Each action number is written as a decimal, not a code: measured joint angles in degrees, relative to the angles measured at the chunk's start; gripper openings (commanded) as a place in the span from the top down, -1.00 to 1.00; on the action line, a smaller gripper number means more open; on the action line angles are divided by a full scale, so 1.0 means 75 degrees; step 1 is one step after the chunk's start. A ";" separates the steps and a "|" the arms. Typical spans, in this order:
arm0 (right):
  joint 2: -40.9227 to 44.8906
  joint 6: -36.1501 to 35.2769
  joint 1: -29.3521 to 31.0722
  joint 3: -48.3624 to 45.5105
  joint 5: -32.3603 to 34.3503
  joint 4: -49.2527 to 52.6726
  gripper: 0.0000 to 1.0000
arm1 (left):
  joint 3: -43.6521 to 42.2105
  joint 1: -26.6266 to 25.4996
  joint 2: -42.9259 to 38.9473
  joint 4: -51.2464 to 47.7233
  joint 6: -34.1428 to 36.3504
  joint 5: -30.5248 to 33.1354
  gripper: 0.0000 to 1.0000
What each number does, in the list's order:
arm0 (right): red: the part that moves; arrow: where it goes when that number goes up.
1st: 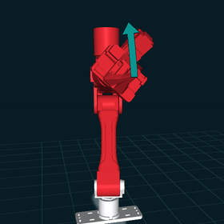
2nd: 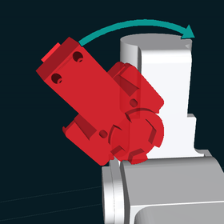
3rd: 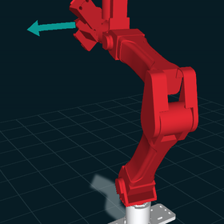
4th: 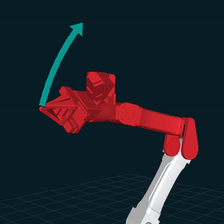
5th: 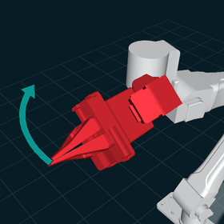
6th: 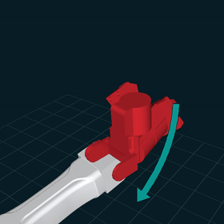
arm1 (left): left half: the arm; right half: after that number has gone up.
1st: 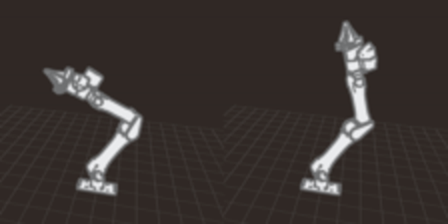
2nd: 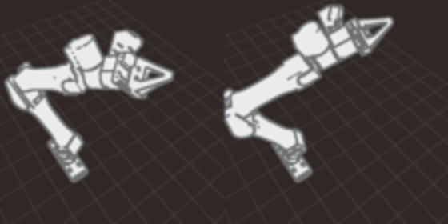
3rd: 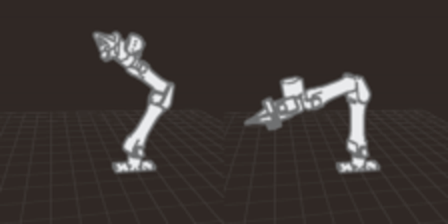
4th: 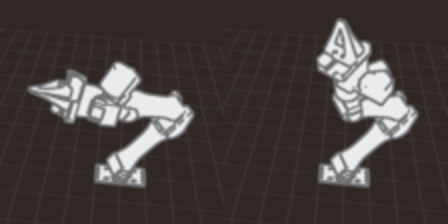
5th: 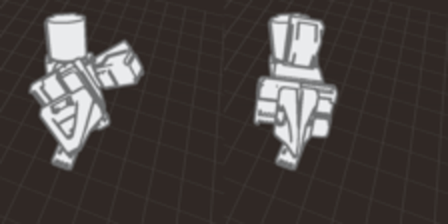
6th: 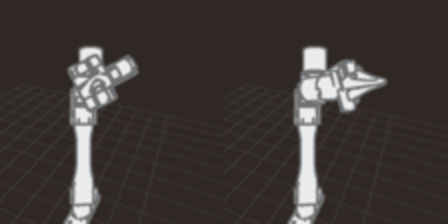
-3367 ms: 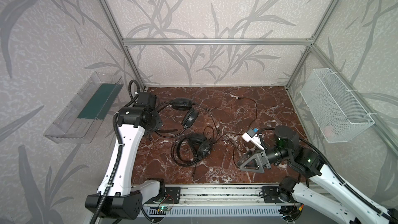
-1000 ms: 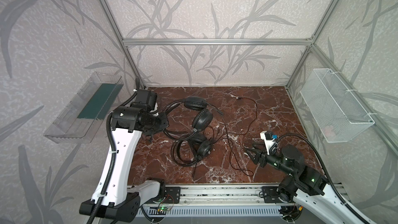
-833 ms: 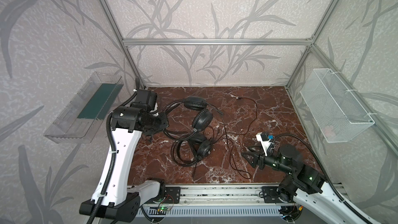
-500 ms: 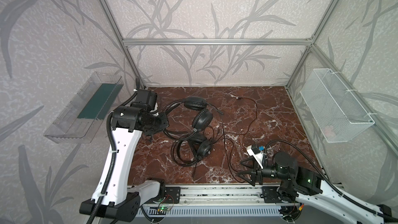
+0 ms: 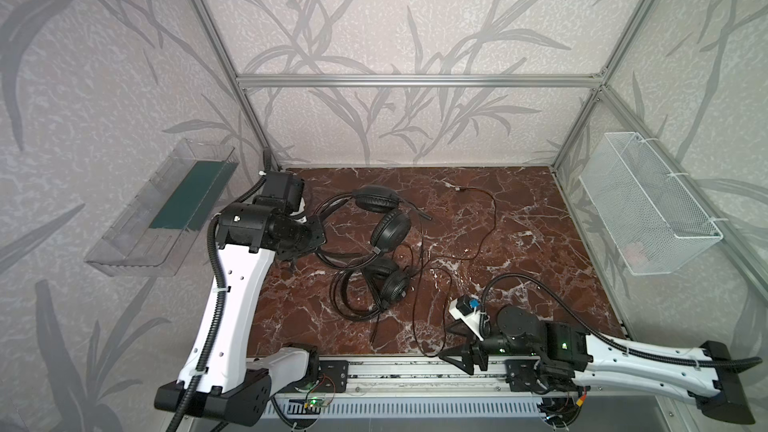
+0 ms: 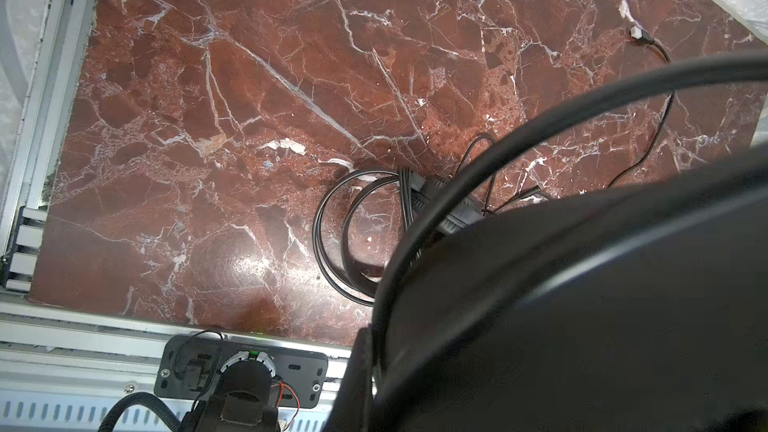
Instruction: Wrap the headphones
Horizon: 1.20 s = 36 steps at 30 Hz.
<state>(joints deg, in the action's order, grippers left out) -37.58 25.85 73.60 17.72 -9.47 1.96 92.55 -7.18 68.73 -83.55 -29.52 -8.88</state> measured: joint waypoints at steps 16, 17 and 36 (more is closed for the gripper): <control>-0.3579 -0.1137 0.0895 0.0991 0.1067 -0.1862 -0.56 | -0.0003 0.0000 0.0000 0.0009 0.0000 0.0000 1.00; -0.3791 -0.1227 0.0903 0.1075 0.1131 -0.1976 -0.56 | -0.0003 0.0000 0.0000 0.0012 0.0000 0.0000 1.00; -0.6662 -0.2008 0.0924 0.2057 0.2894 -0.2291 0.03 | -0.0003 0.0000 -0.0058 0.0052 -0.0003 -0.0003 1.00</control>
<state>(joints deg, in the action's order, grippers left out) -87.55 10.79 80.53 33.15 12.23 -15.22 92.53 -7.18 68.29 -83.15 -29.54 -8.91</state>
